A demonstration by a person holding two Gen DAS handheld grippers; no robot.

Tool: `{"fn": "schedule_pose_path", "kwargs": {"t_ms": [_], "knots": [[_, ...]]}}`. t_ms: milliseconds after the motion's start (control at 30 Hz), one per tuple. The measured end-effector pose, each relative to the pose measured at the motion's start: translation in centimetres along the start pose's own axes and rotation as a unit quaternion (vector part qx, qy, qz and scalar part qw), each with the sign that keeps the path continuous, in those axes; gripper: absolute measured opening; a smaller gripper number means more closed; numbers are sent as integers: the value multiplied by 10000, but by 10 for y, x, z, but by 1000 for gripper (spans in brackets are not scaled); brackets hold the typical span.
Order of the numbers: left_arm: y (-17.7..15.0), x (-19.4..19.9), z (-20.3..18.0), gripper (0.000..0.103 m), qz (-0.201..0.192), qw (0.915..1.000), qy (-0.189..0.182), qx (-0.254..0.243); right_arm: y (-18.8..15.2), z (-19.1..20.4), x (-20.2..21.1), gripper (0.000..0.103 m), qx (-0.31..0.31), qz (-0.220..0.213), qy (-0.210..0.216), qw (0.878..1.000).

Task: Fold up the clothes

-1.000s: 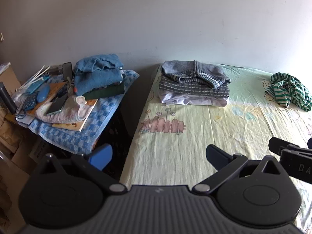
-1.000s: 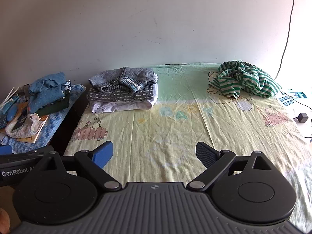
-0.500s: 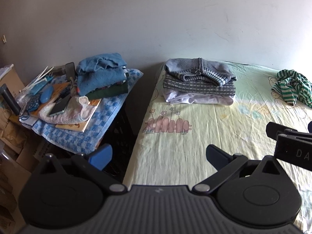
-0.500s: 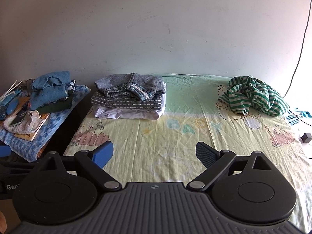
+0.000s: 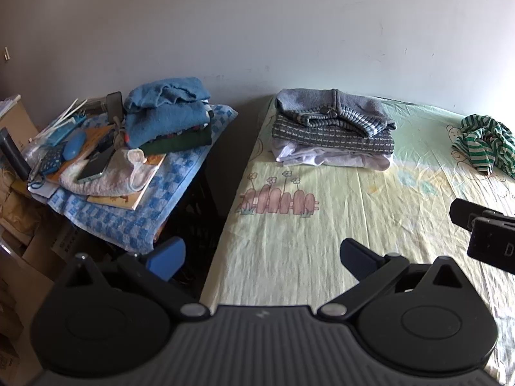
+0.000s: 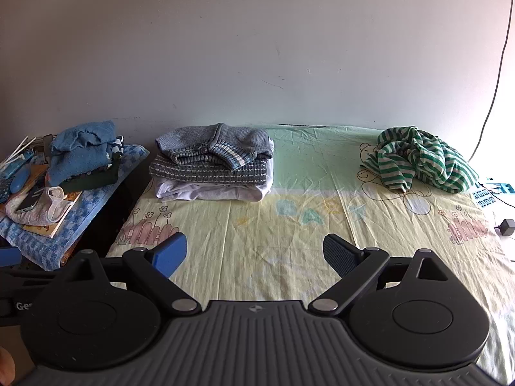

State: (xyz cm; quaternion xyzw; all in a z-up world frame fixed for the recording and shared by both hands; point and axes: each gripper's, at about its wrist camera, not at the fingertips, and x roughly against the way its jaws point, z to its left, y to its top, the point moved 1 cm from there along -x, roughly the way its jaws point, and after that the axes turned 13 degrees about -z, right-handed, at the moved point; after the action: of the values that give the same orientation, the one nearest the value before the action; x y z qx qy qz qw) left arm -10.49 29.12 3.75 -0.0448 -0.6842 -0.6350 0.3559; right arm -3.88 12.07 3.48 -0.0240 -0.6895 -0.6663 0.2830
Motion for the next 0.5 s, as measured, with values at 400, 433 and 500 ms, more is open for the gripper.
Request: {"fn": "schedule_pose_path", "kwargs": {"t_ms": [400, 433, 500], "knots": [[3, -8, 1, 103, -27, 9998, -150, 113, -9, -6, -5, 94, -133, 70, -131, 9998], [3, -8, 1, 103, -32, 9998, -157, 107, -10, -6, -4, 94, -136, 48, -157, 9998], [4, -8, -1, 103, -48, 9998, -168, 87, -10, -7, -4, 94, -125, -4, -204, 9997]]}}
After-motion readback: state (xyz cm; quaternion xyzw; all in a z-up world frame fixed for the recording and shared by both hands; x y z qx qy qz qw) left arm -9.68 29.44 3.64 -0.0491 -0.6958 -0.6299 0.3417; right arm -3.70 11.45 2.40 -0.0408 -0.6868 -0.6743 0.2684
